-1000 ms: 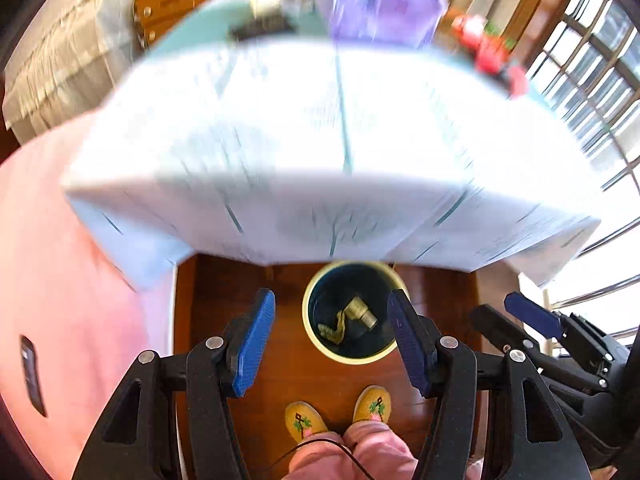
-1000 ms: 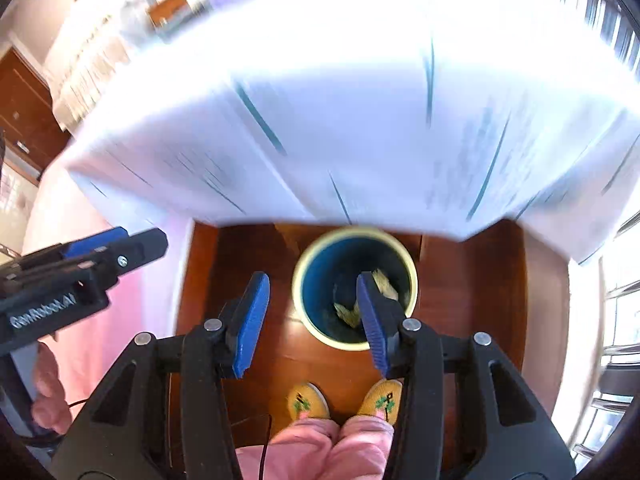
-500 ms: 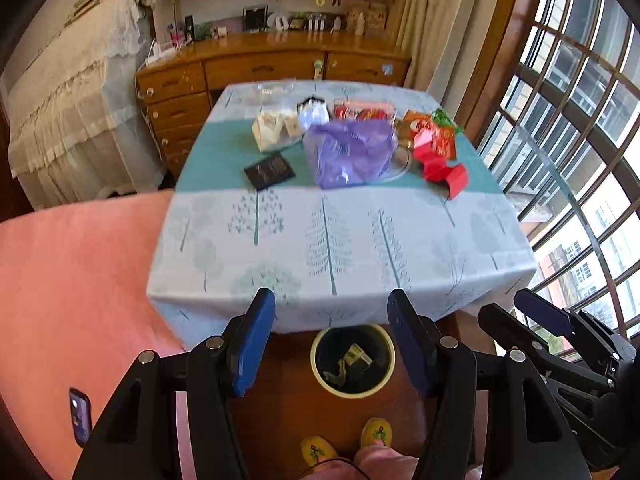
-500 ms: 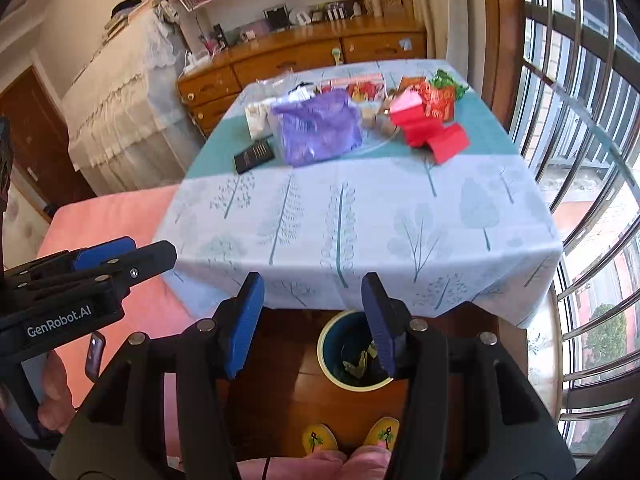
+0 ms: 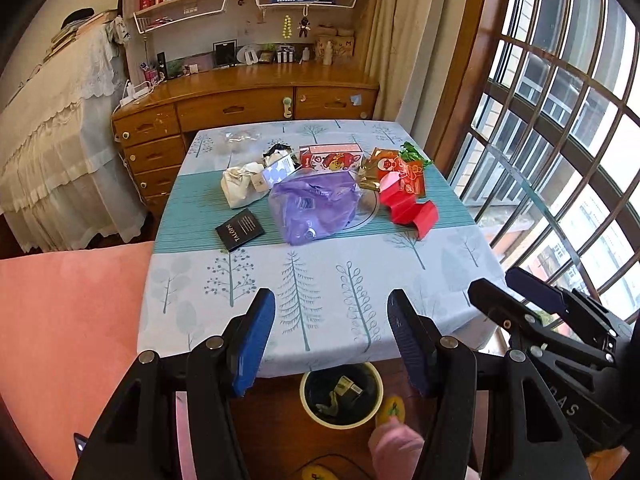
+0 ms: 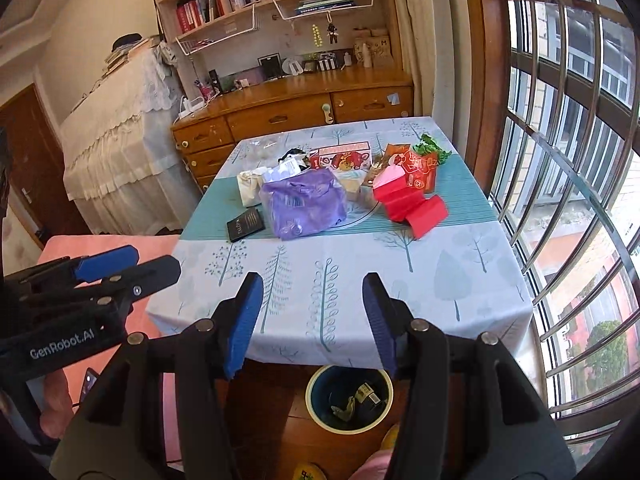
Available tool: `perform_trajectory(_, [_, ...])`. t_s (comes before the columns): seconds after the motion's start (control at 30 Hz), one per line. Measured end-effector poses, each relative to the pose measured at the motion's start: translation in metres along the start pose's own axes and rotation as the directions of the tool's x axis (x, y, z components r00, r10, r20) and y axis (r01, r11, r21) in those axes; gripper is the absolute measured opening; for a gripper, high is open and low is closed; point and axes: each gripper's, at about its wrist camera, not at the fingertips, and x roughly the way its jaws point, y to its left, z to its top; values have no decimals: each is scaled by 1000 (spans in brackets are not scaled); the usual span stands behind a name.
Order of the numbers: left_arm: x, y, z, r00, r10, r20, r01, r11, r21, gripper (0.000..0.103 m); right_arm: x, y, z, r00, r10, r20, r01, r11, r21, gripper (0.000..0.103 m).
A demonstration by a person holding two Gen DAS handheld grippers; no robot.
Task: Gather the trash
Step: 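Move both tools back over the table toward the purple bag, then grasp the purple plastic bag with the left tool while the right tool grasps the red paper packet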
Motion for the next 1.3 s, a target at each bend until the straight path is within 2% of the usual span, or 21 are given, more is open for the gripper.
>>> perform_trajectory(0.17, [46, 0, 23, 999, -5, -54, 2, 999, -46, 60, 42, -30, 25, 1000, -2, -20, 1, 1000, -13, 49])
perform_trajectory(0.27, [79, -4, 43, 997, 6, -81, -12, 998, -65, 60, 79, -52, 41, 999, -27, -37, 24, 997, -71, 49])
perform_trajectory(0.37, [119, -16, 68, 994, 43, -97, -47, 998, -38, 60, 125, -77, 54, 996, -62, -58, 53, 987, -154, 49])
perform_trajectory(0.43, [145, -23, 83, 992, 54, -111, -53, 999, 11, 60, 157, -92, 60, 993, -96, -70, 78, 972, -221, 49])
perform_trajectory(0.6, [218, -37, 125, 983, 104, -154, -72, 977, 200, 60, 236, -120, 61, 983, -153, -102, 98, 906, -411, 49])
perform_trajectory(0.73, [258, -30, 149, 976, 110, -189, -60, 965, 255, 60, 289, -127, 50, 978, -184, -99, 100, 831, -548, 49])
perform_trajectory(0.8, [274, -24, 157, 970, 97, -221, -33, 960, 278, 60, 313, -130, 45, 975, -206, -85, 110, 776, -621, 49])
perform_trajectory(0.9, [301, -18, 165, 953, 95, -286, 12, 936, 352, 60, 337, -130, 40, 973, -214, -84, 101, 727, -679, 49])
perform_trajectory(0.97, [314, -15, 164, 942, 107, -318, 29, 919, 394, 60, 348, -131, 37, 973, -212, -94, 89, 714, -694, 49])
perform_trajectory(1.1, [333, -18, 165, 924, 121, -362, 74, 872, 483, 60, 364, -136, 37, 974, -202, -105, 70, 706, -705, 49])
perform_trajectory(1.2, [344, -23, 166, 911, 110, -399, 137, 829, 542, 60, 372, -140, 42, 976, -187, -116, 54, 714, -698, 49])
perform_trajectory(1.3, [354, -29, 164, 897, 137, -420, 158, 788, 596, 60, 372, -143, 46, 975, -179, -131, 42, 730, -682, 49])
